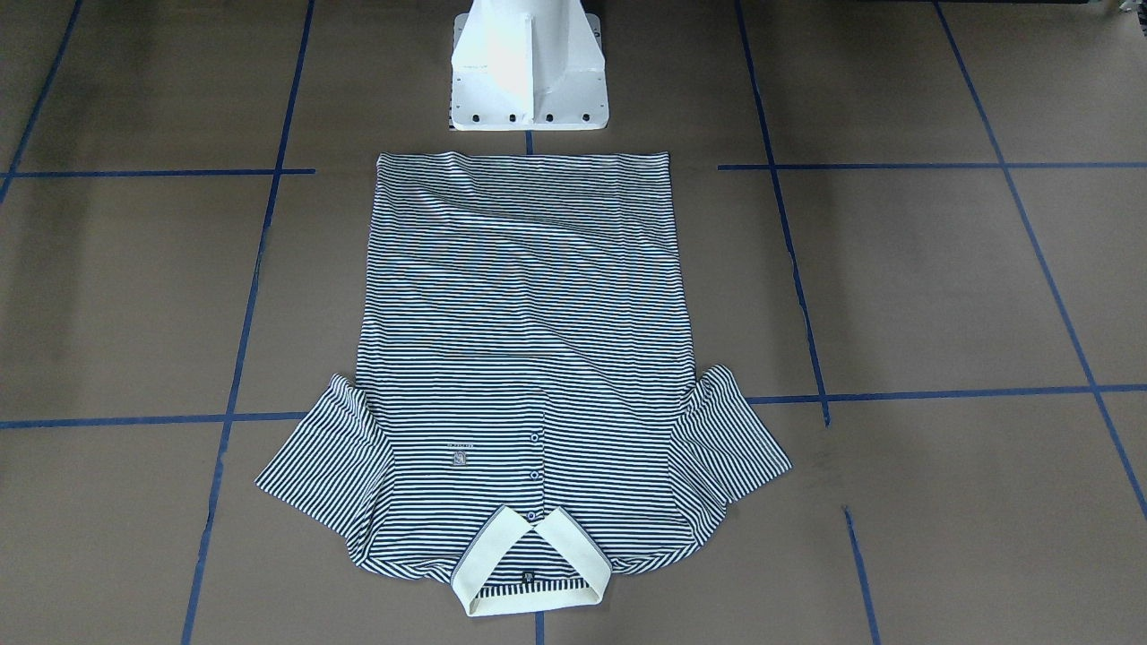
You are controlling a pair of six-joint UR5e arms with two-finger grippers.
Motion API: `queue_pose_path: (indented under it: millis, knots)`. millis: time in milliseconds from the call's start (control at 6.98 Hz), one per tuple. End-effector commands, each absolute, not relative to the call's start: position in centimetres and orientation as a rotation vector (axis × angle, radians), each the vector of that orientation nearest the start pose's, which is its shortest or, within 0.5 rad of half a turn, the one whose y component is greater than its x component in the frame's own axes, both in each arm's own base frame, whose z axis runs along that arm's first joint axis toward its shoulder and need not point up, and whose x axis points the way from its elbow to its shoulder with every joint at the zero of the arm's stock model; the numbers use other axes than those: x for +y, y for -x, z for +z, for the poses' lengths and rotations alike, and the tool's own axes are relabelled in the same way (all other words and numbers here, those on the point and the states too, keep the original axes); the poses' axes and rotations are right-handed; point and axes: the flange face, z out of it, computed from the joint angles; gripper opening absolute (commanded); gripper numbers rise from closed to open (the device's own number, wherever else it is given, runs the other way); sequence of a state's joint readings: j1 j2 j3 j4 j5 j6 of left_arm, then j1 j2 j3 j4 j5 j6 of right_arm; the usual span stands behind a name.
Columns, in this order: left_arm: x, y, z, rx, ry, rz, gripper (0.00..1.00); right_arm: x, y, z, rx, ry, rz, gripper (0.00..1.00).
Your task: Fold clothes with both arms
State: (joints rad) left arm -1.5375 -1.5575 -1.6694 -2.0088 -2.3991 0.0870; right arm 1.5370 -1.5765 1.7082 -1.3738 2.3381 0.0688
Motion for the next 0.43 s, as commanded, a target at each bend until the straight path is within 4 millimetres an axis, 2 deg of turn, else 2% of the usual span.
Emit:
queue_pose_path:
  millis: [0,143,287]
  knots:
    - [-55.9,4.1,51.3,0.787,-0.654,0.357,1.00,-54.2,-4.5,57.8,-0.784,-0.379,-0.130,1.00]
    - [-56.3,4.1,50.0,0.803,-0.661,0.314,1.00,-57.6,-2.7,55.1,-0.787,-0.406,-0.153,1.00]
    - [-56.2,4.1,50.0,0.802,-0.681,0.319,1.00,-60.2,1.7,52.0,-0.822,-0.368,-0.087,1.00]
